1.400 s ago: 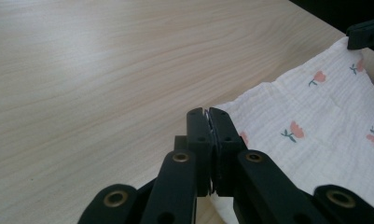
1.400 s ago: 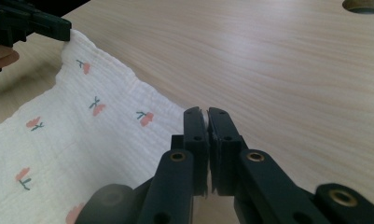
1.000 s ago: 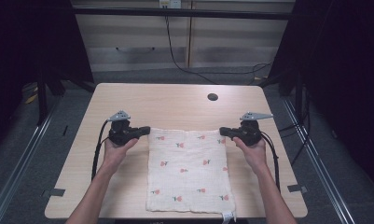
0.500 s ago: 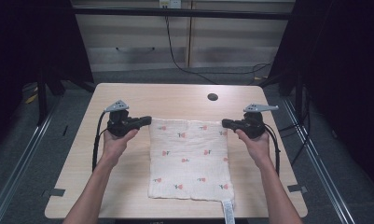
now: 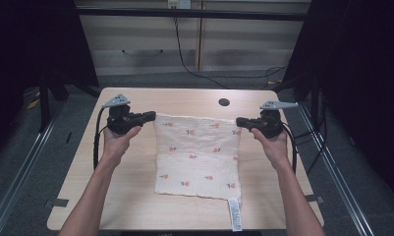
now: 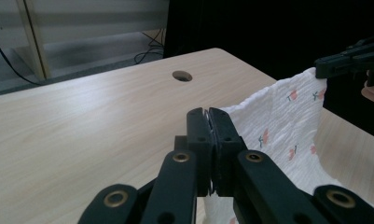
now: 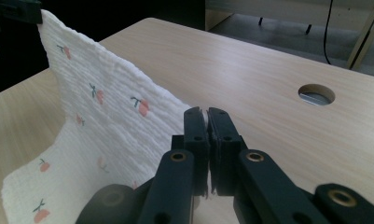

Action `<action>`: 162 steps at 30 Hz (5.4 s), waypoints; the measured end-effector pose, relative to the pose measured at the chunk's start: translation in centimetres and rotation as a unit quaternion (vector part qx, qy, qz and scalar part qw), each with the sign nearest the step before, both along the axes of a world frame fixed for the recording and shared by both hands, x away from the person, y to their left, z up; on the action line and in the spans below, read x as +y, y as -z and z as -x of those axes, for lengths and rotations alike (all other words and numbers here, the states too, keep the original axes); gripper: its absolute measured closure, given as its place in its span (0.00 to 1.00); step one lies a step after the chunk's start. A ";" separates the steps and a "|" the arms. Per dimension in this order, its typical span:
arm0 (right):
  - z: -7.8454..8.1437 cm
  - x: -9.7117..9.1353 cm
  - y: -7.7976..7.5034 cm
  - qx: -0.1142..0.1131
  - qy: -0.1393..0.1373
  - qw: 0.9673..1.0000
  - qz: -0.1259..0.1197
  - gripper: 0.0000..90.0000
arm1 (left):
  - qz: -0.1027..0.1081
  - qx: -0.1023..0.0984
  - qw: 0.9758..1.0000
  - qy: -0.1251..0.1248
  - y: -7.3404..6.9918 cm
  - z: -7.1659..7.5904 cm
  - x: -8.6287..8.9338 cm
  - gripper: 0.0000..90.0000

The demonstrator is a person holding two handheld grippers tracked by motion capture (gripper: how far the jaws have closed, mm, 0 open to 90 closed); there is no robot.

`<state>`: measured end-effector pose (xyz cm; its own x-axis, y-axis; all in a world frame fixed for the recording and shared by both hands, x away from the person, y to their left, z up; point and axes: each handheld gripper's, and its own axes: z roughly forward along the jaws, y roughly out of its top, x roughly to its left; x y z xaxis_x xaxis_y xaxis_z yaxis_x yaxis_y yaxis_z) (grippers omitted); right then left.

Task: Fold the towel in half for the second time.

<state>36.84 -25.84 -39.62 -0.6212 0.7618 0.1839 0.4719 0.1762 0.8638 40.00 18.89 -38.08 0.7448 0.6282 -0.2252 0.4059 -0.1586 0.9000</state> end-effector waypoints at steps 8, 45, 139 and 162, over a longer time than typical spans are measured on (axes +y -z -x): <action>0.0 0.4 -1.2 -0.018 -0.017 1.000 0.001 0.97 | -0.002 -0.015 1.000 0.004 -0.6 0.6 0.4 0.98; 8.2 0.3 5.3 0.005 -0.046 0.999 0.005 0.97 | -0.050 0.023 0.998 0.043 6.2 8.7 2.3 0.98; 2.0 2.6 11.2 0.097 -0.053 0.991 0.076 0.97 | -0.131 0.074 0.986 0.077 10.7 8.0 -1.3 0.88; 1.6 2.9 11.4 0.098 -0.054 0.991 0.068 0.97 | -0.107 0.102 0.989 0.010 12.2 2.1 -0.2 0.75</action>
